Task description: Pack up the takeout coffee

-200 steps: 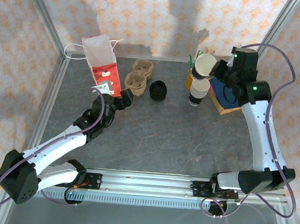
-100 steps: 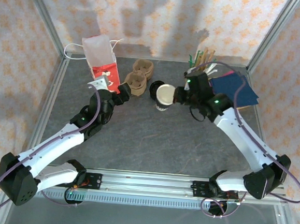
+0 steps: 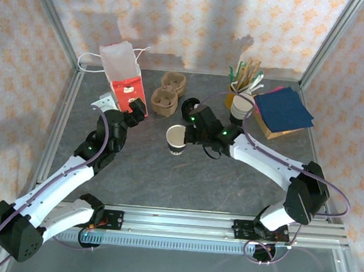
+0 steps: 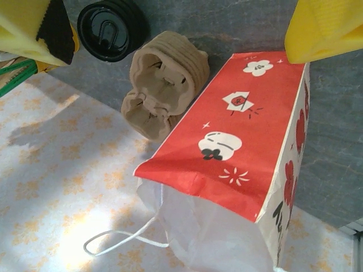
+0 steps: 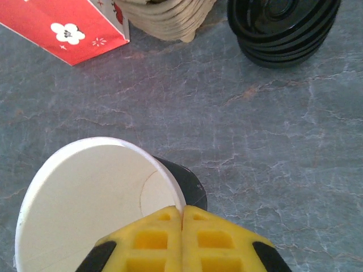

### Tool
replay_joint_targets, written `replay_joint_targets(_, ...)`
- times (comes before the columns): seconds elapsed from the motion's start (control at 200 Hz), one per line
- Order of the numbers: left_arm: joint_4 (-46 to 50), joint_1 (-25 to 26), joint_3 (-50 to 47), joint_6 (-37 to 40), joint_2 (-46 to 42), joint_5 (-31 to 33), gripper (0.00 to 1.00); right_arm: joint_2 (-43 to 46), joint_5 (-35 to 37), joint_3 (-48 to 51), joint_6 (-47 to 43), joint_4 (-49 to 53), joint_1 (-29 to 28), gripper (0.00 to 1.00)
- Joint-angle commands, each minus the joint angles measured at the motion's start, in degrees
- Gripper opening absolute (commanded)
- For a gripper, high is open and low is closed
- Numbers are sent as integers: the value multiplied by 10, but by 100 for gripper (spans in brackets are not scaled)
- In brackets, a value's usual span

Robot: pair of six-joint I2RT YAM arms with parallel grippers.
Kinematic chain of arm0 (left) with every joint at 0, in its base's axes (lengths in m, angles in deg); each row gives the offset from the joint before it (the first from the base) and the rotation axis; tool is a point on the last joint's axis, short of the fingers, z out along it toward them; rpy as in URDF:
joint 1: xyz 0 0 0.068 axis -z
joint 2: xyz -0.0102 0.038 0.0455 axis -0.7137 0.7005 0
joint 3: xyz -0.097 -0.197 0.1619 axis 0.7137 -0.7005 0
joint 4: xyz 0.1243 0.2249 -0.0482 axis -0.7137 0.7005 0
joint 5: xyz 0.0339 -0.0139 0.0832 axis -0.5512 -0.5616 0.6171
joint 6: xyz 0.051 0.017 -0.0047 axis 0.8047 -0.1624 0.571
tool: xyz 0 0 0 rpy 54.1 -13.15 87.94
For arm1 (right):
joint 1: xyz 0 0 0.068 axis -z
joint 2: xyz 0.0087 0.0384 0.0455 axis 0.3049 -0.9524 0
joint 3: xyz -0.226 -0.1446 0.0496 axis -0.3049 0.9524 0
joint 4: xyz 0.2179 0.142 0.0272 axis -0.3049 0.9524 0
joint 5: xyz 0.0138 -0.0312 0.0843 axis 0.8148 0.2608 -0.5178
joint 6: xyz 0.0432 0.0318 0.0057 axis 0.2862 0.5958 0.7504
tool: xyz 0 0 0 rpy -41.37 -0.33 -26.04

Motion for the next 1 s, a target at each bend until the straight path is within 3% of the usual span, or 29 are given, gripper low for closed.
replay_joint_targets(0.0,16,-5,-14,4,-15,11,97,-15,32,8,11,-27,-10,0)
replay_joint_targets(0.641,18,-9,-16,6,-12,12,98,-31,33,65,21,-60,-15,0)
replay_joint_targets(0.996,20,-11,-18,6,-9,13,99,-34,34,33,21,-31,-15,21)
